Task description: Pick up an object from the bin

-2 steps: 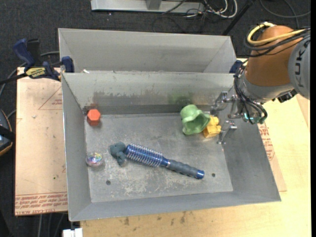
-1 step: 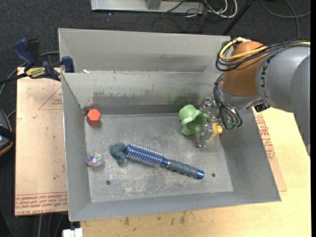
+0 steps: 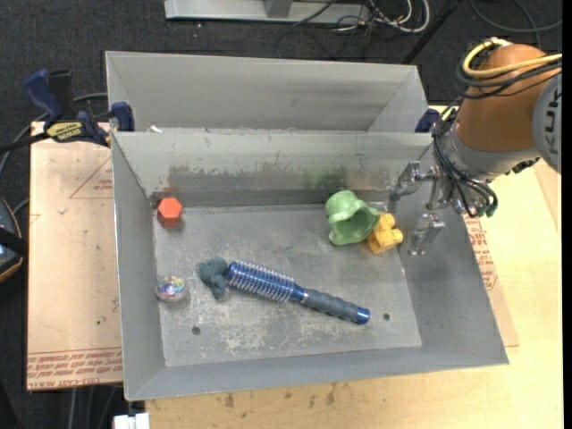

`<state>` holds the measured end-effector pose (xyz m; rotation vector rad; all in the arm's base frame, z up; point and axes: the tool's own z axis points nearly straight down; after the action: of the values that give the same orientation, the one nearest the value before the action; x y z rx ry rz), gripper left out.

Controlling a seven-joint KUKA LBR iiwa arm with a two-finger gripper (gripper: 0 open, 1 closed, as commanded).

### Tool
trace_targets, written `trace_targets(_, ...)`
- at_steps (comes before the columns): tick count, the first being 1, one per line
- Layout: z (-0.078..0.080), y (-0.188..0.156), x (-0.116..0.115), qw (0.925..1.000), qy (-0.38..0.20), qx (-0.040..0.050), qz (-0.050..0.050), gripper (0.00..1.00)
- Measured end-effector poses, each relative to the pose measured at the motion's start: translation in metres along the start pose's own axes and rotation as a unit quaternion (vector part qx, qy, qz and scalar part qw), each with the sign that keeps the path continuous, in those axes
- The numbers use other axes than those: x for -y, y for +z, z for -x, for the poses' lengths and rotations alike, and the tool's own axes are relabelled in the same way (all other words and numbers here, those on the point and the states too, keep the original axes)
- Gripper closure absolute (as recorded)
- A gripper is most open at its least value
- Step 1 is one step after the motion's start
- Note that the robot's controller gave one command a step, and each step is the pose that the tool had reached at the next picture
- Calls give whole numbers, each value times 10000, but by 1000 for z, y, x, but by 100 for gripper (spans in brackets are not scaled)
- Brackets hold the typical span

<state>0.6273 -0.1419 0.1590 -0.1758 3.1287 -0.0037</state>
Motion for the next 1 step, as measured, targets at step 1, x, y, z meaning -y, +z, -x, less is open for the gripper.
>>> trace_targets(1,19,86,-7,9994,340,-18,23,0)
